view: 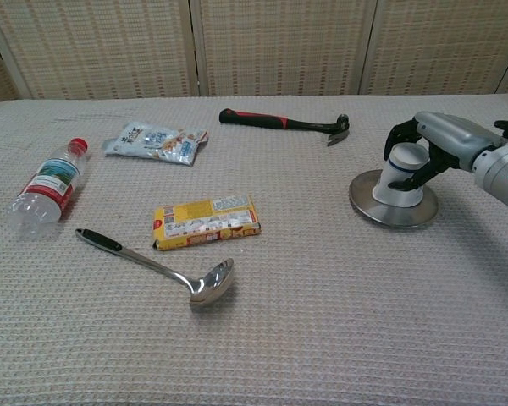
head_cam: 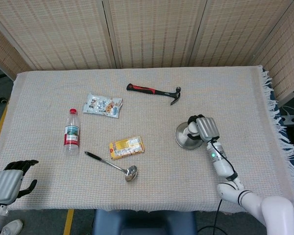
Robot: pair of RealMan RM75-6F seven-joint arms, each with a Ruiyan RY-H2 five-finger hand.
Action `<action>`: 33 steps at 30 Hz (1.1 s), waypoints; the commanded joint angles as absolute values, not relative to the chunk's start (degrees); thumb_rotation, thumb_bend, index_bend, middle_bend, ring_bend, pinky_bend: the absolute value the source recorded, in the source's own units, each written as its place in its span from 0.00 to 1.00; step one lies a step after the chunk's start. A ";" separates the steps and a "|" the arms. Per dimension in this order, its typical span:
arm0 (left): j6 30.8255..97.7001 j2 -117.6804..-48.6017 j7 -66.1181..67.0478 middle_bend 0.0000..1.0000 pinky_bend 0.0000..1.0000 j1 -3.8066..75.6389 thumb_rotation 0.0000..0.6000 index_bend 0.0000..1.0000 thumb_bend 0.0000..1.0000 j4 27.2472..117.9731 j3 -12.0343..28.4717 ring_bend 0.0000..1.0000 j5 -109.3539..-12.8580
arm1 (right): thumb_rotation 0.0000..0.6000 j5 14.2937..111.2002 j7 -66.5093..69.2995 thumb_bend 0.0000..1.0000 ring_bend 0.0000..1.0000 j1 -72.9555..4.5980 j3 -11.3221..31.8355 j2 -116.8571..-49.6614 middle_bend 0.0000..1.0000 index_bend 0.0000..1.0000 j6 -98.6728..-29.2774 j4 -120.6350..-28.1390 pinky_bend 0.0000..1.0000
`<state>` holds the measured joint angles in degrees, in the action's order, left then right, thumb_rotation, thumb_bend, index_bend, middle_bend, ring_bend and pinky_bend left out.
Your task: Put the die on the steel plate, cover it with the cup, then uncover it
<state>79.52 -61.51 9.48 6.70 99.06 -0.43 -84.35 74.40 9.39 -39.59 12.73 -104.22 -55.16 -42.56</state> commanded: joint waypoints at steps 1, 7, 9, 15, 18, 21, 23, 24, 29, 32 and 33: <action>79.47 -61.53 9.47 0.30 0.27 6.71 1.00 0.26 0.34 99.01 -0.44 0.26 -84.32 | 1.00 74.76 9.65 0.09 0.35 -39.91 12.70 -105.86 0.47 0.53 -55.90 -40.28 0.68; 79.51 -61.50 9.53 0.30 0.27 6.71 1.00 0.26 0.34 99.12 -0.44 0.26 -84.35 | 1.00 75.77 14.09 0.09 0.35 -39.33 11.58 -104.90 0.47 0.53 -54.38 -43.38 0.68; 79.54 -61.48 9.54 0.30 0.27 6.69 1.00 0.26 0.34 99.13 -0.45 0.26 -84.36 | 1.00 75.59 16.71 0.09 0.35 -39.15 11.49 -103.73 0.47 0.53 -52.76 -46.22 0.68; 79.49 -61.40 9.39 0.30 0.27 6.69 1.00 0.26 0.34 99.19 -0.43 0.26 -84.25 | 1.00 75.72 18.45 0.09 0.35 -39.01 11.09 -101.29 0.47 0.53 -50.82 -50.67 0.68; 79.58 -61.37 9.33 0.30 0.27 6.67 1.00 0.26 0.34 99.20 -0.42 0.26 -84.33 | 1.00 75.58 16.65 0.09 0.35 -38.96 11.36 -101.77 0.47 0.53 -51.91 -49.50 0.68; 79.51 -61.36 9.28 0.30 0.27 6.68 1.00 0.26 0.34 99.18 -0.43 0.26 -84.26 | 1.00 75.72 13.84 0.09 0.35 -39.03 11.68 -103.06 0.47 0.53 -54.00 -46.43 0.68; 79.42 -61.39 9.33 0.30 0.27 6.71 1.00 0.26 0.34 99.16 -0.43 0.26 -84.18 | 1.00 76.02 11.91 0.09 0.35 -39.14 11.85 -104.31 0.47 0.53 -55.75 -43.53 0.68; 79.37 -61.39 9.36 0.30 0.27 6.73 1.00 0.26 0.34 99.16 -0.43 0.26 -84.17 | 1.00 76.14 11.24 0.09 0.35 -39.21 11.92 -104.85 0.47 0.53 -56.40 -42.26 0.68; 79.31 -61.42 9.58 0.30 0.27 6.75 1.00 0.26 0.34 99.22 -0.47 0.26 -84.16 | 1.00 76.16 11.82 0.09 0.35 -39.43 12.17 -106.64 0.47 0.53 -56.87 -38.07 0.68; 79.12 -61.47 9.69 0.30 0.27 6.80 1.00 0.26 0.34 99.23 -0.49 0.26 -84.04 | 1.00 76.34 14.26 0.09 0.35 -39.28 11.86 -106.25 0.47 0.53 -55.77 -38.92 0.68; 79.09 -61.46 9.74 0.30 0.27 6.80 1.00 0.26 0.34 99.26 -0.51 0.26 -84.02 | 1.00 76.40 14.93 0.09 0.35 -39.24 11.76 -106.04 0.47 0.53 -55.40 -39.41 0.68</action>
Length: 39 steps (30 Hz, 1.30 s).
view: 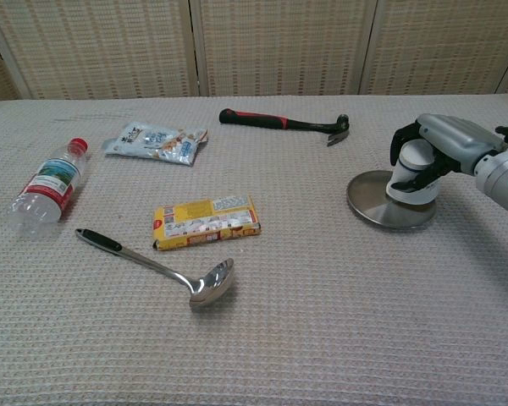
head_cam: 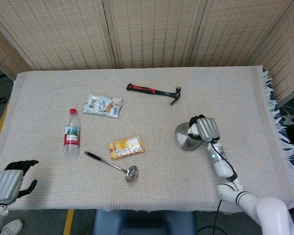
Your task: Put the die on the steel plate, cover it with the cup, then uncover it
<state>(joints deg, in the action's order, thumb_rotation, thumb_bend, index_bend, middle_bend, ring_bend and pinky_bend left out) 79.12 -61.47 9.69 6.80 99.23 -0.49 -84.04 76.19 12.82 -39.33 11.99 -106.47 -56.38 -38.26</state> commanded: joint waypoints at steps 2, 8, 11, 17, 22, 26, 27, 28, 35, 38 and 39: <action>78.99 -61.36 9.92 0.30 0.27 6.83 1.00 0.26 0.34 99.36 -0.54 0.26 -83.96 | 1.00 76.33 16.80 0.09 0.35 -39.11 11.65 -105.38 0.47 0.53 -54.30 -41.09 0.68; 79.06 -61.32 9.82 0.30 0.27 6.79 1.00 0.26 0.34 99.40 -0.49 0.26 -83.86 | 1.00 75.97 23.48 0.09 0.35 -38.84 11.62 -102.10 0.47 0.53 -50.50 -47.96 0.68; 79.03 -61.30 9.76 0.30 0.27 6.79 1.00 0.26 0.34 99.41 -0.52 0.26 -83.86 | 1.00 76.32 25.86 0.09 0.35 -38.72 11.38 -101.13 0.47 0.53 -49.77 -49.65 0.68; 79.01 -61.32 9.80 0.30 0.27 6.83 1.00 0.26 0.34 99.46 -0.51 0.26 -83.89 | 1.00 77.51 25.41 0.09 0.35 -38.72 10.96 -101.55 0.47 0.52 -51.44 -47.21 0.68; 78.94 -61.31 9.79 0.30 0.27 6.84 1.00 0.27 0.34 99.46 -0.50 0.26 -83.77 | 1.00 78.77 19.53 0.09 0.35 -38.90 10.68 -106.05 0.47 0.52 -56.32 -38.12 0.68; 78.97 -61.30 9.81 0.31 0.27 6.86 1.00 0.27 0.34 99.46 -0.51 0.26 -83.88 | 1.00 79.56 17.84 0.09 0.35 -39.02 10.42 -108.88 0.47 0.52 -58.87 -32.09 0.68; 78.98 -61.31 9.80 0.31 0.27 6.86 1.00 0.27 0.34 99.43 -0.50 0.26 -83.89 | 1.00 79.65 18.50 0.09 0.35 -39.00 10.35 -109.18 0.47 0.52 -58.90 -31.59 0.68; 79.00 -61.32 9.78 0.31 0.27 6.85 1.00 0.27 0.34 99.41 -0.51 0.26 -83.88 | 1.00 79.63 19.58 0.09 0.35 -38.97 10.33 -109.32 0.47 0.52 -58.64 -31.49 0.68; 78.99 -61.37 9.95 0.32 0.27 6.88 1.00 0.27 0.34 99.41 -0.54 0.27 -83.95 | 1.00 80.26 30.79 0.09 0.35 -38.86 9.39 -106.43 0.47 0.52 -54.47 -37.99 0.68; 78.99 -61.35 9.94 0.32 0.27 6.87 1.00 0.27 0.34 99.43 -0.55 0.27 -83.94 | 1.00 80.57 38.54 0.09 0.35 -38.84 8.98 -103.69 0.47 0.52 -51.88 -43.44 0.68; 79.00 -61.34 9.93 0.32 0.27 6.86 1.00 0.27 0.34 99.44 -0.55 0.27 -83.92 | 1.00 80.57 40.84 0.09 0.35 -38.86 8.96 -102.85 0.47 0.52 -51.10 -45.01 0.68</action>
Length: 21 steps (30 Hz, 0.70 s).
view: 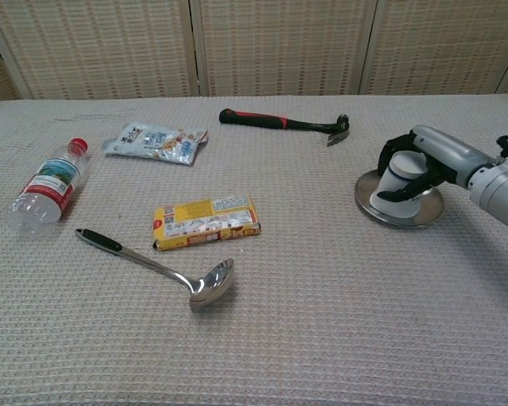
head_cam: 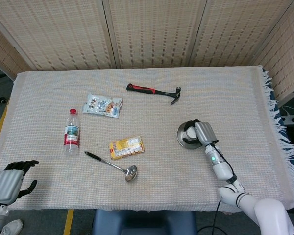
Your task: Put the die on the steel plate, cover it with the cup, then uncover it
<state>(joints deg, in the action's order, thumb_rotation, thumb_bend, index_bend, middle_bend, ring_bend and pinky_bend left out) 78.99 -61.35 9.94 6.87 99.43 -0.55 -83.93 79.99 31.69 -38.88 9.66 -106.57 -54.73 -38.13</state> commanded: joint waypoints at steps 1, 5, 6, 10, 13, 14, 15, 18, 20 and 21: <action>79.00 -61.32 9.89 0.32 0.27 6.86 1.00 0.27 0.34 99.45 -0.53 0.27 -83.91 | 1.00 80.64 42.92 0.09 0.35 -38.89 8.90 -102.05 0.47 0.52 -50.39 -46.38 0.68; 79.16 -61.27 9.72 0.32 0.27 6.81 1.00 0.27 0.33 99.42 -0.48 0.27 -83.91 | 1.00 81.40 45.23 0.09 0.35 -38.89 8.58 -100.55 0.47 0.52 -50.43 -48.05 0.68; 79.15 -61.27 9.69 0.32 0.27 6.81 1.00 0.27 0.33 99.42 -0.49 0.27 -83.91 | 1.00 81.73 44.22 0.09 0.35 -38.82 8.51 -100.75 0.47 0.52 -51.36 -47.46 0.68; 79.02 -61.27 9.66 0.32 0.27 6.86 1.00 0.27 0.34 99.33 -0.51 0.27 -83.91 | 1.00 82.53 38.35 0.09 0.35 -38.16 8.90 -102.47 0.47 0.52 -56.77 -43.93 0.68; 78.98 -61.29 9.71 0.32 0.27 6.87 1.00 0.27 0.33 99.37 -0.55 0.27 -83.95 | 1.00 82.96 35.29 0.09 0.35 -37.67 9.20 -103.03 0.47 0.52 -60.07 -42.51 0.68; 78.99 -61.30 9.79 0.32 0.27 6.88 1.00 0.27 0.34 99.40 -0.56 0.27 -83.99 | 1.00 83.14 34.17 0.09 0.35 -37.42 9.36 -103.10 0.47 0.52 -61.55 -42.21 0.68; 79.00 -61.31 9.88 0.32 0.27 6.88 1.00 0.27 0.34 99.42 -0.56 0.27 -84.01 | 1.00 83.28 33.48 0.09 0.35 -37.21 9.47 -103.08 0.47 0.52 -62.66 -42.11 0.68; 78.98 -61.33 10.00 0.32 0.27 6.88 1.00 0.27 0.34 99.50 -0.61 0.27 -84.03 | 1.00 83.39 31.01 0.09 0.35 -36.25 9.83 -102.53 0.47 0.52 -65.84 -42.39 0.68; 78.98 -61.32 10.09 0.32 0.27 6.88 1.00 0.27 0.34 99.55 -0.61 0.27 -84.01 | 1.00 83.17 28.91 0.09 0.35 -35.24 10.02 -101.73 0.47 0.52 -67.69 -43.29 0.68; 78.98 -61.32 10.13 0.32 0.27 6.88 1.00 0.27 0.34 99.56 -0.60 0.27 -83.98 | 1.00 83.01 27.92 0.09 0.35 -34.75 10.07 -101.30 0.47 0.52 -68.35 -43.78 0.68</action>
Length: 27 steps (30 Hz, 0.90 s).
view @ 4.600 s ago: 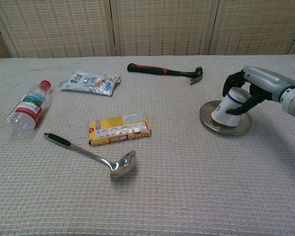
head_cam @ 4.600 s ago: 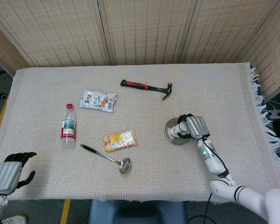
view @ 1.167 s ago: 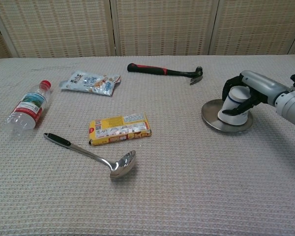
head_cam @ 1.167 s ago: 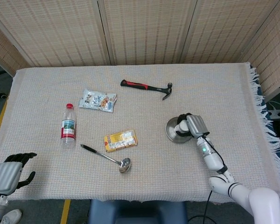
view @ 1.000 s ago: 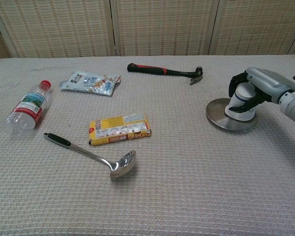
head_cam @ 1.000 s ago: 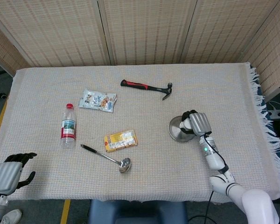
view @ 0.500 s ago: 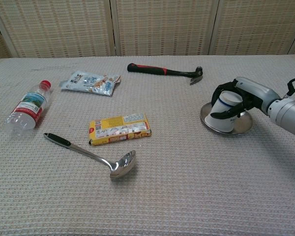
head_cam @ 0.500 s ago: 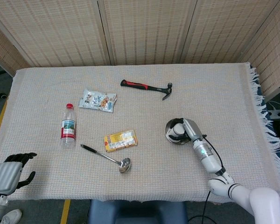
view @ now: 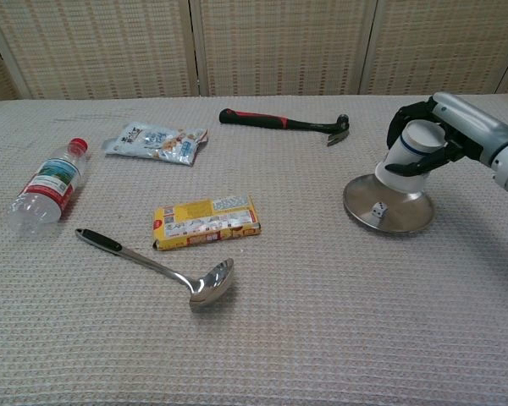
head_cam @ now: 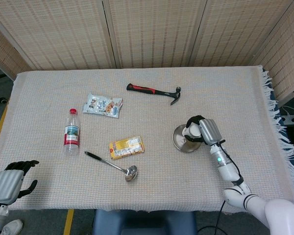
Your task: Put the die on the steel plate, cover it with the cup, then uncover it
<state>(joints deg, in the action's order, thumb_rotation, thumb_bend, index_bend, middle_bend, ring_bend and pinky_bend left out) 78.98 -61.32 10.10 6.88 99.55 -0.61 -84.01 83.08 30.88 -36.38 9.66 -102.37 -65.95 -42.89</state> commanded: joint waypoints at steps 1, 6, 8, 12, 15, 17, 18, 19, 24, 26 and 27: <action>78.99 -61.32 10.16 0.32 0.27 6.87 1.00 0.27 0.34 99.60 -0.61 0.27 -83.98 | 1.00 82.69 26.56 0.09 0.35 -34.01 10.14 -100.69 0.47 0.52 -69.12 -44.56 0.68; 79.16 -61.28 10.27 0.32 0.27 6.83 1.00 0.27 0.33 99.77 -0.64 0.27 -84.18 | 1.00 81.75 23.28 0.09 0.35 -30.33 9.63 -98.39 0.47 0.52 -72.14 -47.33 0.68; 79.19 -61.28 10.34 0.32 0.27 6.82 1.00 0.27 0.33 99.83 -0.69 0.27 -84.28 | 1.00 81.42 23.78 0.09 0.35 -28.72 8.87 -97.61 0.47 0.52 -72.21 -47.91 0.68; 78.93 -61.34 10.71 0.32 0.27 6.89 1.00 0.27 0.33 99.84 -0.76 0.27 -84.17 | 1.00 81.14 27.04 0.09 0.35 -26.70 6.93 -96.61 0.47 0.52 -69.75 -47.83 0.68; 78.60 -61.32 11.11 0.32 0.27 6.95 1.00 0.27 0.33 99.99 -0.80 0.27 -83.80 | 1.00 81.48 27.94 0.09 0.35 -26.03 5.57 -97.09 0.47 0.52 -67.97 -45.50 0.68; 78.44 -61.31 11.26 0.32 0.27 7.00 1.00 0.27 0.33 100.07 -0.78 0.27 -83.63 | 1.00 81.85 28.42 0.09 0.35 -25.80 4.95 -97.81 0.47 0.50 -67.33 -43.38 0.68; 78.39 -61.32 11.31 0.32 0.27 7.01 1.00 0.27 0.33 100.08 -0.79 0.27 -83.59 | 1.00 82.01 28.62 0.09 0.35 -25.75 4.72 -98.12 0.47 0.49 -67.03 -42.44 0.67; 78.35 -61.31 11.35 0.32 0.27 7.02 1.00 0.27 0.33 100.08 -0.81 0.27 -83.58 | 1.00 82.20 28.77 0.09 0.34 -25.74 4.48 -98.38 0.47 0.48 -66.69 -41.56 0.66; 78.15 -61.29 11.38 0.32 0.28 7.09 1.00 0.28 0.33 100.07 -0.83 0.27 -83.44 | 1.00 83.53 29.35 0.09 0.22 -25.86 3.24 -98.91 0.39 0.34 -65.41 -38.43 0.52; 78.16 -61.29 11.37 0.32 0.28 7.08 1.00 0.28 0.34 100.07 -0.83 0.27 -83.42 | 1.00 84.17 30.04 0.09 0.16 -25.79 2.86 -98.91 0.33 0.29 -65.63 -37.89 0.47; 78.17 -61.29 11.38 0.32 0.28 7.08 1.00 0.28 0.34 100.08 -0.84 0.27 -83.43 | 1.00 84.42 30.40 0.09 0.14 -25.76 2.69 -98.84 0.31 0.27 -65.68 -37.76 0.45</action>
